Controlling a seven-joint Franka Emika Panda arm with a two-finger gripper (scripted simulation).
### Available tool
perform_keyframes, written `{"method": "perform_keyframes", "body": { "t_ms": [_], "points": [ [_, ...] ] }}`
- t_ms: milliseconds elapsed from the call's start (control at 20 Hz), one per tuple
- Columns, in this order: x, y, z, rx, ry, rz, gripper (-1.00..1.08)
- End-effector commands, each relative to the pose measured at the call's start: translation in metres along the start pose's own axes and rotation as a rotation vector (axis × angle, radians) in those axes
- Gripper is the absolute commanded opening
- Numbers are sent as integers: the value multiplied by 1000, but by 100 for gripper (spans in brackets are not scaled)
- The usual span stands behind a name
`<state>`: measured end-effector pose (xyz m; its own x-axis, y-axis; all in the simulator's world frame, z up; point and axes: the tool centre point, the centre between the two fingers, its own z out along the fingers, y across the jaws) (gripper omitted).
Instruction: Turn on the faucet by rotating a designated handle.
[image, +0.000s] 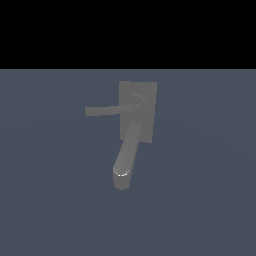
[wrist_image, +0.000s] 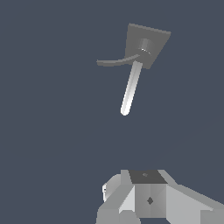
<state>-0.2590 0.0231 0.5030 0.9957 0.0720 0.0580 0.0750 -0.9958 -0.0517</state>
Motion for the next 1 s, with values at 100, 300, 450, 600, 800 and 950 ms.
{"method": "perform_keyframes", "body": {
  "t_ms": [100,300,450,600,800,950],
  "points": [
    [0,0,0,-2,-1,0,-100],
    [3,4,4,-17,-12,-3,-100],
    [7,9,10,-39,-26,-8,-100],
    [12,15,18,-70,-46,-16,-100],
    [22,27,32,-127,-81,-33,-100],
    [31,36,44,-182,-111,-51,-100]
  ]
}}
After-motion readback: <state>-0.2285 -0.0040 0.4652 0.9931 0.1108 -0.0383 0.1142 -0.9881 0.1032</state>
